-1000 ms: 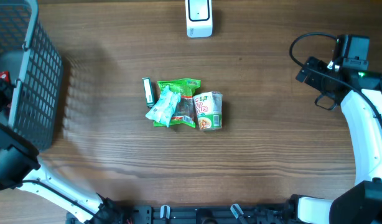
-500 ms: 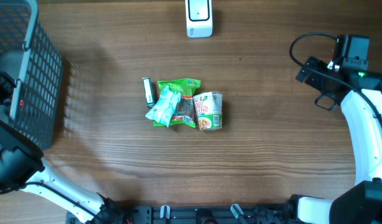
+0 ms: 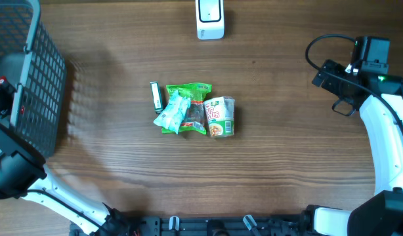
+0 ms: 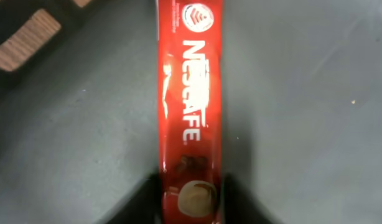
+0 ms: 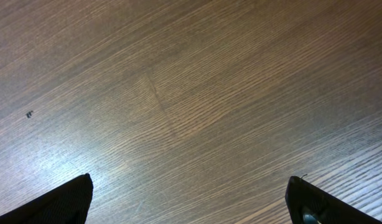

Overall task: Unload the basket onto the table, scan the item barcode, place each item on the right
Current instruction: 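Grasp the red Nescafe coffee stick with the left gripper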

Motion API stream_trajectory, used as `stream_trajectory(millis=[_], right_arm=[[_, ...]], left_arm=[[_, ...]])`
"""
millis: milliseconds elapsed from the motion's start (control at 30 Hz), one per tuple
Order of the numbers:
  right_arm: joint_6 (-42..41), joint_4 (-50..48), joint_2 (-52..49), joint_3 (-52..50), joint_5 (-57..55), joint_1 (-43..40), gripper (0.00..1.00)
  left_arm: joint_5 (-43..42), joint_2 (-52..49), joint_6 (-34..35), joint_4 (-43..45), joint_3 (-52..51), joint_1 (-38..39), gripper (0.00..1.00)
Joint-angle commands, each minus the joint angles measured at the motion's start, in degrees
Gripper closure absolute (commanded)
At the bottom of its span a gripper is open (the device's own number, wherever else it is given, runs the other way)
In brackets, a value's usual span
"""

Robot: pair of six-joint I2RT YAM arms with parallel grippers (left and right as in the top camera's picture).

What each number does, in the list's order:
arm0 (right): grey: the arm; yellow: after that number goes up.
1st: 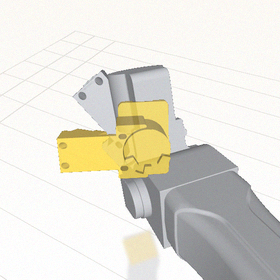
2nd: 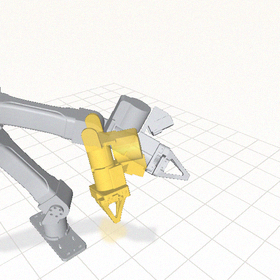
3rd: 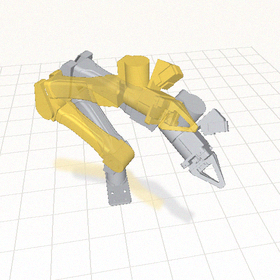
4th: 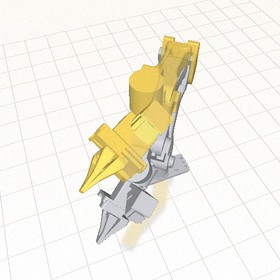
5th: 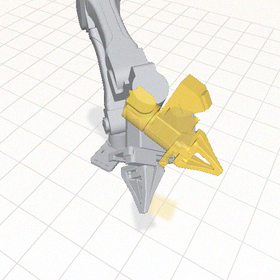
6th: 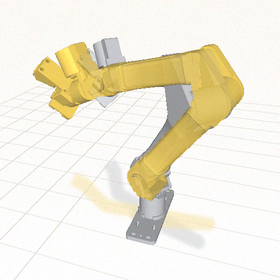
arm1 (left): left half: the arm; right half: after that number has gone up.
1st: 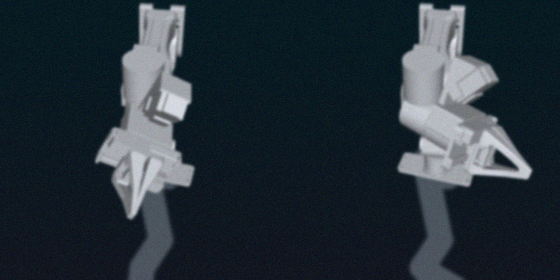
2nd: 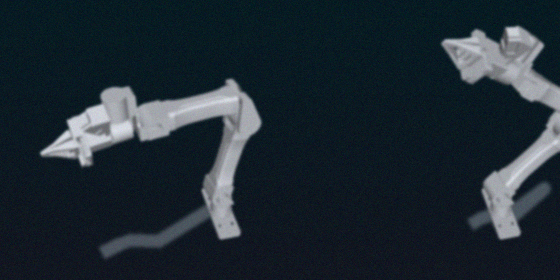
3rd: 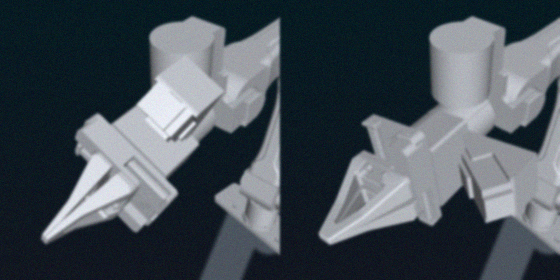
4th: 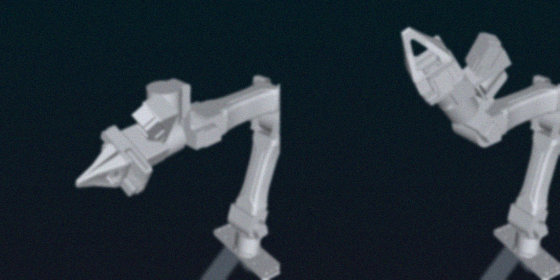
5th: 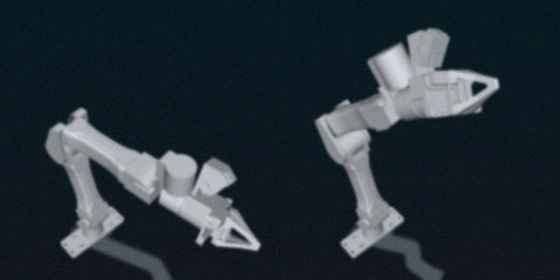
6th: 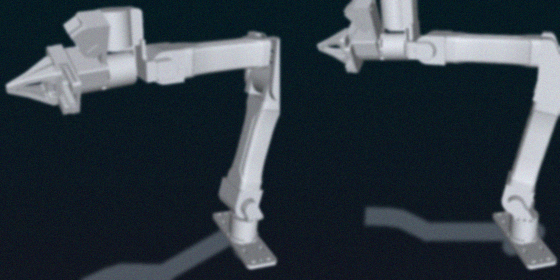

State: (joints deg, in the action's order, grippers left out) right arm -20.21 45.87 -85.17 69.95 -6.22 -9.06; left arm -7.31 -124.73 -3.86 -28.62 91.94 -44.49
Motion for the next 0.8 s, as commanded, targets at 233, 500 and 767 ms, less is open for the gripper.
stream_trajectory(millis=[233, 500, 767], right_arm=[[0.7, -0.1, 0.2, 1.2, -0.1, 0.0, 0.0], [0.7, -0.1, 0.2, 1.2, -0.1, 0.0, 0.0], [0.7, -0.2, 0.2, 1.2, -0.1, 0.0, 0.0]], left_arm=[[5.7, 7.6, 4.0, -0.8, -0.7, 0.8, 0.96], [5.9, 26.4, 4.9, -0.7, -0.7, 5.6, 0.96], [6.8, 46.4, 15.2, -6.0, -0.8, 17.8, 0.96]])
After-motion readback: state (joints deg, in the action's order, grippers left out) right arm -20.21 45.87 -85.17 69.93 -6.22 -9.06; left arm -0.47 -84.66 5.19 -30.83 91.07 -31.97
